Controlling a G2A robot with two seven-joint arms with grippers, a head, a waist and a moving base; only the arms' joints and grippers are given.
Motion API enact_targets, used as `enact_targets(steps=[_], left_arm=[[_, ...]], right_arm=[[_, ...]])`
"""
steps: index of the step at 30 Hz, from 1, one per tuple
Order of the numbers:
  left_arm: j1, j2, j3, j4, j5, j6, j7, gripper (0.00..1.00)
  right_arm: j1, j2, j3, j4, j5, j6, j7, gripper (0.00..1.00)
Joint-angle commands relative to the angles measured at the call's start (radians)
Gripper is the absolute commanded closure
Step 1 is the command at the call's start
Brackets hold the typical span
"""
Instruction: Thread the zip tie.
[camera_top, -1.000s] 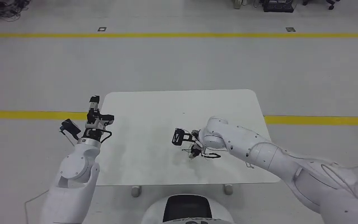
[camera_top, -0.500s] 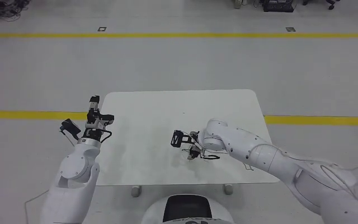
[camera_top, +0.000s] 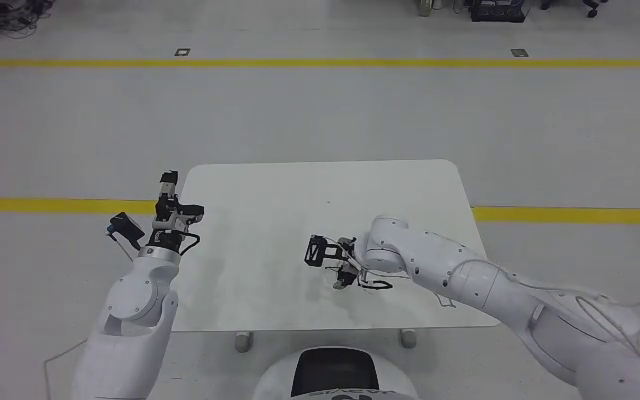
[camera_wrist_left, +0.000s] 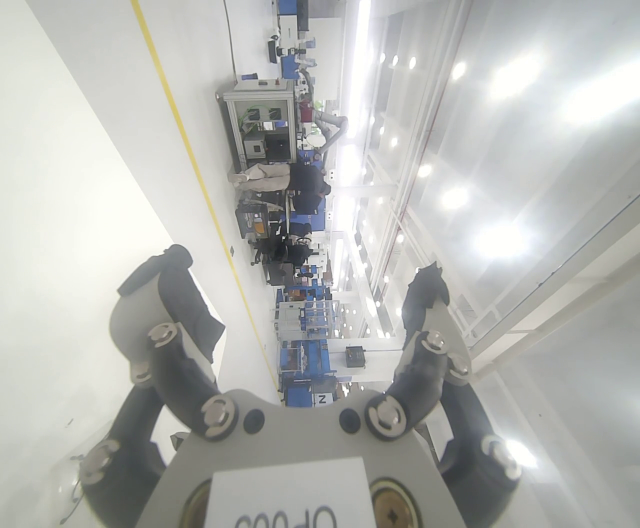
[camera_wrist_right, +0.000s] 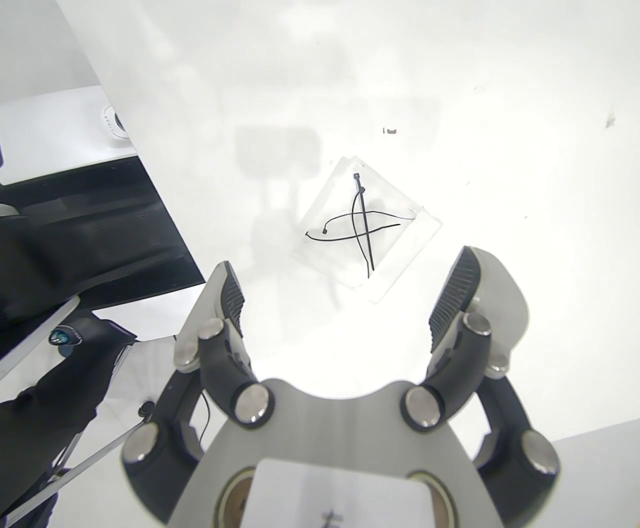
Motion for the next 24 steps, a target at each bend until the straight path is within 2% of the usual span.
enact_targets(steps=[1, 6, 15, 24], left_arm=[[0.000, 0.000, 0.000, 0.000, 0.000, 0.000, 0.000, 0.00], [0.000, 0.000, 0.000, 0.000, 0.000, 0.000, 0.000, 0.00], [0.000, 0.000, 0.000, 0.000, 0.000, 0.000, 0.000, 0.00], [0.000, 0.000, 0.000, 0.000, 0.000, 0.000, 0.000, 0.00]], right_arm=[[0.000, 0.000, 0.000, 0.000, 0.000, 0.000, 0.000, 0.00], [-0.011, 0.004, 0.000, 0.000, -0.031, 0.000, -0.006, 0.00], [-0.010, 0.017, 0.000, -0.028, -0.006, 0.000, 0.052, 0.00], [-0.010, 0.019, 0.002, -0.031, -0.008, 0.003, 0.041, 0.00]])
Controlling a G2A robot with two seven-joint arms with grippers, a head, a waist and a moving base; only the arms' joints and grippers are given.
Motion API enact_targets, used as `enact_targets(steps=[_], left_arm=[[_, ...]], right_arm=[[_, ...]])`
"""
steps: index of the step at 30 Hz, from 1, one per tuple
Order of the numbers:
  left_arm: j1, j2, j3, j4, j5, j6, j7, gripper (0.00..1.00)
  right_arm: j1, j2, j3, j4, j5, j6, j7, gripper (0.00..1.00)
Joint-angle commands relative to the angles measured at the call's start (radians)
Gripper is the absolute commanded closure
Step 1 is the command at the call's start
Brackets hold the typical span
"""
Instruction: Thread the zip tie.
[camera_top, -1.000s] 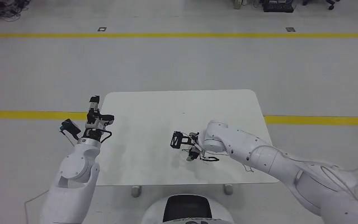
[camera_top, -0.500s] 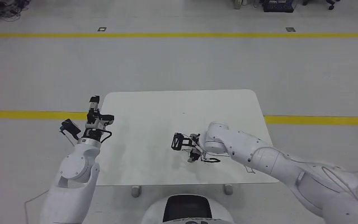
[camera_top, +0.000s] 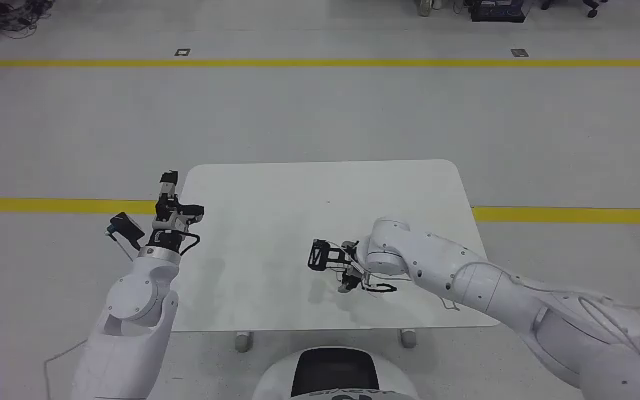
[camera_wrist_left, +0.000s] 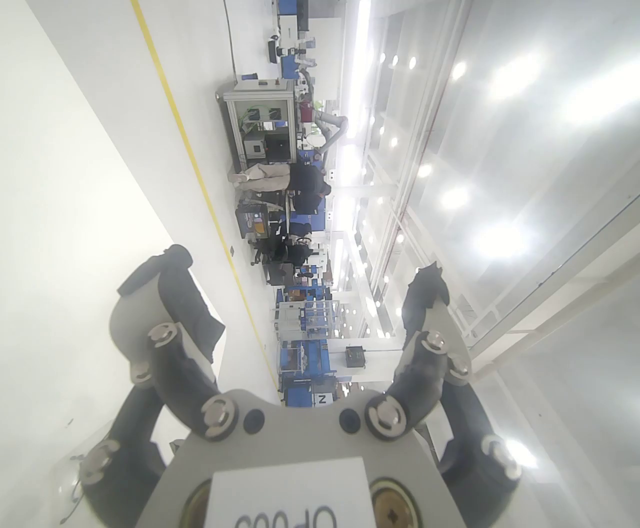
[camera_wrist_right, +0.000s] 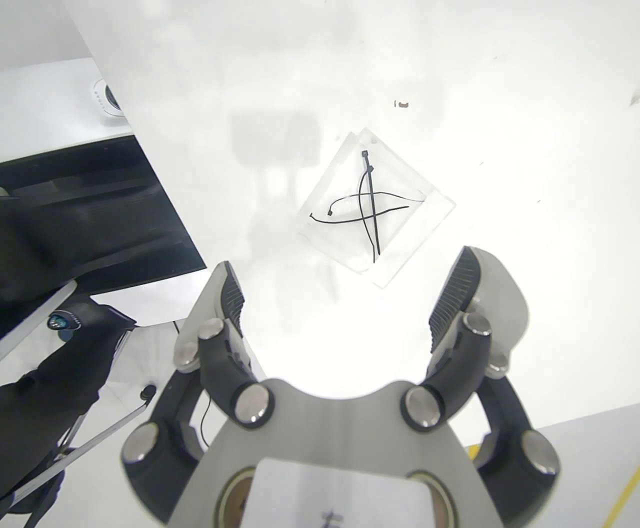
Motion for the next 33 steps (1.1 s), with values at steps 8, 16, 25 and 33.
enact_targets(steps=[8, 16, 25, 33], left_arm=[[0.000, 0.000, 0.000, 0.000, 0.000, 0.000, 0.000, 0.00], [0.000, 0.000, 0.000, 0.000, 0.000, 0.000, 0.000, 0.00], [0.000, 0.000, 0.000, 0.000, 0.000, 0.000, 0.000, 0.00], [0.000, 0.000, 0.000, 0.000, 0.000, 0.000, 0.000, 0.00]], right_arm=[[-0.017, 0.008, 0.021, 0.018, -0.054, 0.000, -0.052, 0.00], [-0.016, -0.010, 0.010, 0.050, -0.063, 0.000, -0.061, 0.57], [-0.015, -0.036, 0.000, 0.099, -0.065, 0.000, -0.099, 0.84], [-0.026, -0.070, 0.000, 0.158, -0.061, 0.000, -0.106, 1.00]])
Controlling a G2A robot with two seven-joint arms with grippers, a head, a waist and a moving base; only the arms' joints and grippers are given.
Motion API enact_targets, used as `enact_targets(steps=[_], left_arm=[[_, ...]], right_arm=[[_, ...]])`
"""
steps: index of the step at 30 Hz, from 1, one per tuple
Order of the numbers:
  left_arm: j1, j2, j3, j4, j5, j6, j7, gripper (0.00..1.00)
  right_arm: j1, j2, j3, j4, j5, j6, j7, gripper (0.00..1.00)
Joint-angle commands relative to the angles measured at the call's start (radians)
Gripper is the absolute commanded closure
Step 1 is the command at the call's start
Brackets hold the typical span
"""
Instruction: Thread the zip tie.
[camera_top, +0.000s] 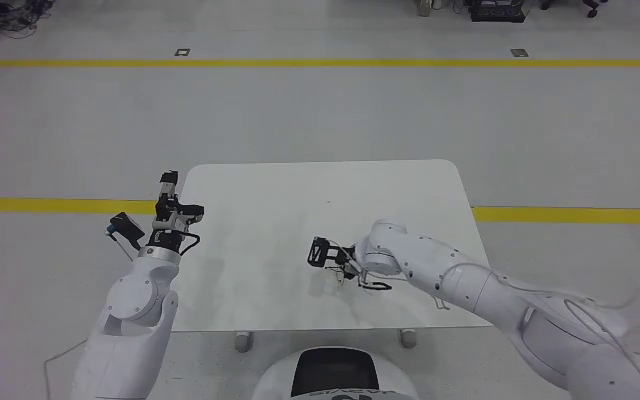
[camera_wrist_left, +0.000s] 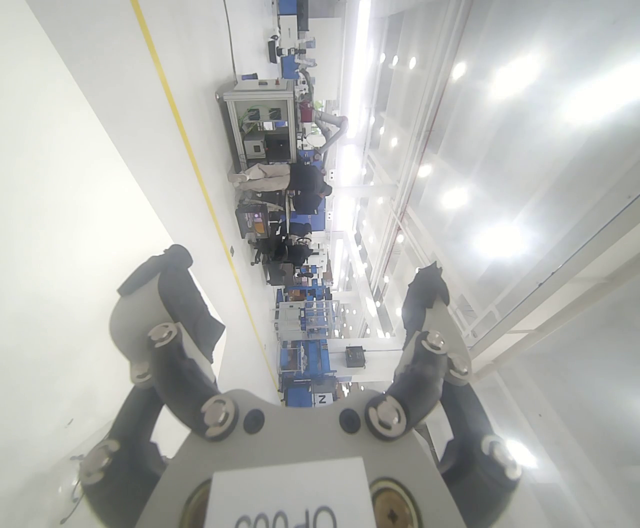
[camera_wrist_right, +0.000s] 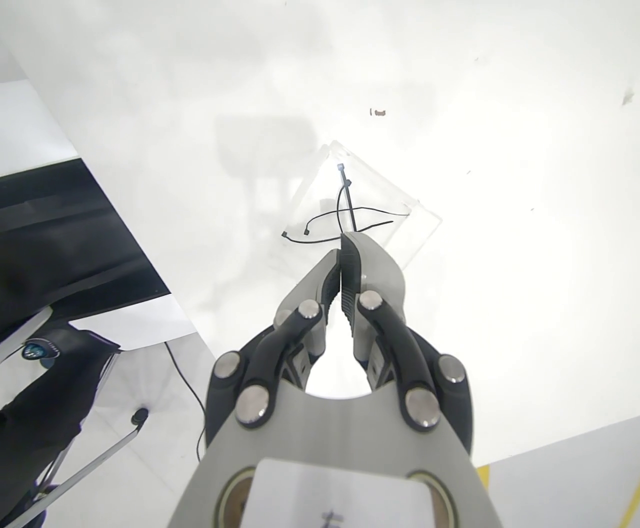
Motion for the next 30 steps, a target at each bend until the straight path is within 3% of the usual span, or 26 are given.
enact_targets(steps=[1, 14, 30], left_arm=[[0.000, 0.000, 0.000, 0.000, 0.000, 0.000, 0.000, 0.00], [0.000, 0.000, 0.000, 0.000, 0.000, 0.000, 0.000, 0.00], [0.000, 0.000, 0.000, 0.000, 0.000, 0.000, 0.000, 0.00]], right_arm=[[-0.002, -0.010, 0.000, 0.018, 0.003, 0.000, 0.002, 1.00], [-0.016, -0.069, 0.000, 0.093, 0.025, 0.000, 0.041, 1.00], [-0.023, -0.073, 0.000, 0.065, 0.057, 0.000, 0.113, 1.00]])
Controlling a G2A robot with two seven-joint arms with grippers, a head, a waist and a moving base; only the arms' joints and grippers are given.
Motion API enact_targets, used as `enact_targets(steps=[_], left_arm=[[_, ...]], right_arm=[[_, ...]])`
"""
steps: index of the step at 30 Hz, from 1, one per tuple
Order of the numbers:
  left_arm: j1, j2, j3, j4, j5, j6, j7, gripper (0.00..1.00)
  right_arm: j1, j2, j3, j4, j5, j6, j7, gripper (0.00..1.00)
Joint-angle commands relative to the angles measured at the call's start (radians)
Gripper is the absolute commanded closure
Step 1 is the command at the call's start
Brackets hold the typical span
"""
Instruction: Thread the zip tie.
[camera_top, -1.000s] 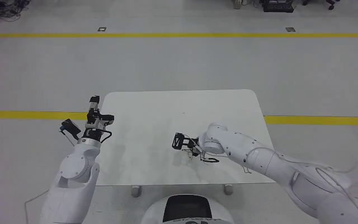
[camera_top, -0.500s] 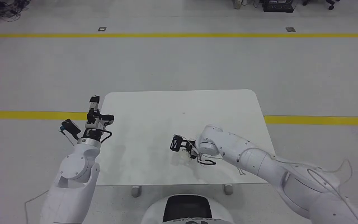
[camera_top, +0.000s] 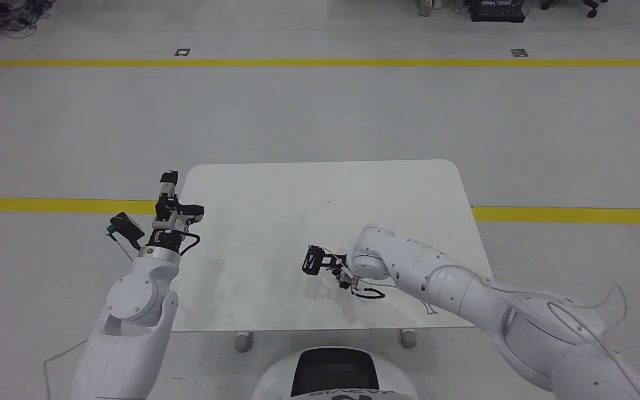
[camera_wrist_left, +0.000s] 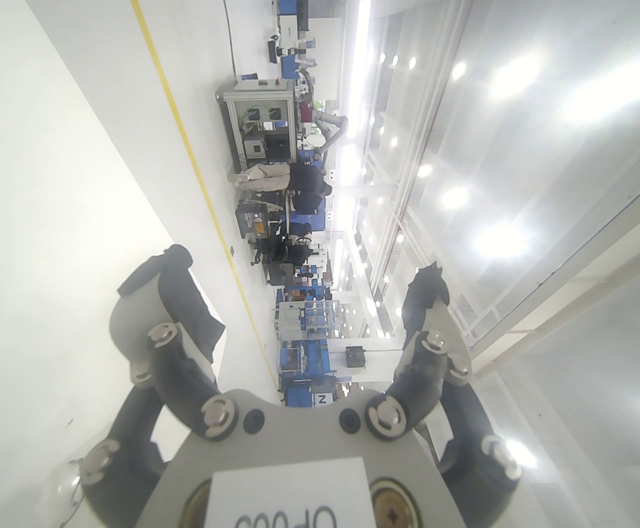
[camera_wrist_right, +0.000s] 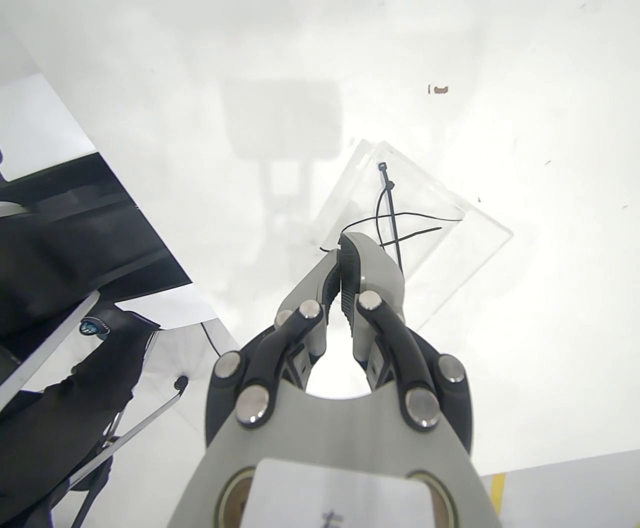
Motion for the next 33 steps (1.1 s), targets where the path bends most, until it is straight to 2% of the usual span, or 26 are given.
enact_targets(steps=[1, 12, 17, 20, 33], left_arm=[[0.000, 0.000, 0.000, 0.000, 0.000, 0.000, 0.000, 0.00], [0.000, 0.000, 0.000, 0.000, 0.000, 0.000, 0.000, 0.00], [0.000, 0.000, 0.000, 0.000, 0.000, 0.000, 0.000, 0.00], [0.000, 0.000, 0.000, 0.000, 0.000, 0.000, 0.000, 0.00], [0.000, 0.000, 0.000, 0.000, 0.000, 0.000, 0.000, 0.00]], right_arm=[[-0.002, 0.001, 0.000, -0.007, 0.000, 0.000, 0.012, 1.00], [-0.007, 0.002, 0.000, -0.030, 0.001, 0.000, 0.033, 1.00], [0.005, 0.006, 0.000, 0.008, -0.024, 0.000, -0.041, 1.00], [0.004, 0.006, 0.000, 0.014, -0.033, 0.000, -0.051, 1.00], [-0.011, -0.020, 0.000, 0.026, -0.024, 0.000, -0.034, 1.00]])
